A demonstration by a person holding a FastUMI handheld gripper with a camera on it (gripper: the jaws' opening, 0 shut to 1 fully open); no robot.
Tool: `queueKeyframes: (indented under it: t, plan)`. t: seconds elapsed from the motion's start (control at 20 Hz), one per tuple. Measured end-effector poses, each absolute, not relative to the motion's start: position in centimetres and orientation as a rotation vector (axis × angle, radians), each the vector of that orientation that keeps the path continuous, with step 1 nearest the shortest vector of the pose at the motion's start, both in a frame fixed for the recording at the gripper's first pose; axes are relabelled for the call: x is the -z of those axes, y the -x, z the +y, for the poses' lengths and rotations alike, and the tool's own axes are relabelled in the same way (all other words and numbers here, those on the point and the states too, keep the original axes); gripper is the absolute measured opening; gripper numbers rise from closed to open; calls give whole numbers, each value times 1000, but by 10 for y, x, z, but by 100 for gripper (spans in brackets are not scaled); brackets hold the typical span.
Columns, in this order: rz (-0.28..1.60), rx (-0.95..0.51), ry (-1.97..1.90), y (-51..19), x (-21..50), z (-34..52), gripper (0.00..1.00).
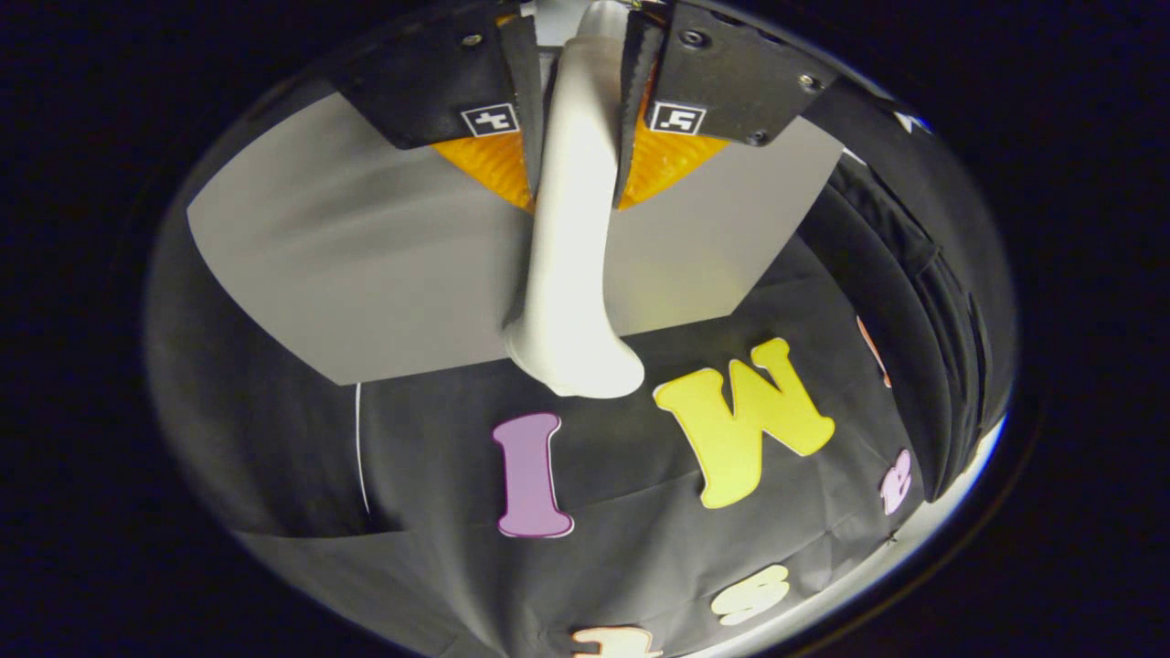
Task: Iron the clothes twice with a garment steamer, once on the left side and once on the right side.
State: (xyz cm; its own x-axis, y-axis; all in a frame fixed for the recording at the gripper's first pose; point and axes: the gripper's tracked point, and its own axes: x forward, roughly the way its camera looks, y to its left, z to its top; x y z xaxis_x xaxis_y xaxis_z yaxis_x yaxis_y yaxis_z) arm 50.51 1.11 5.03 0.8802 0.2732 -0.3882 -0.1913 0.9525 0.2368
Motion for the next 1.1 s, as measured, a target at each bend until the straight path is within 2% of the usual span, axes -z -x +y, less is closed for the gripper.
queueKeyframes:
  t: [0.25,0.5,1.1]
  plan:
    - [327,-203,-218,-474,-84,17,36]
    - [187,-197,-230,-417,-153,38,36]
    - [-63,-327,-198,-305,-284,187,35]
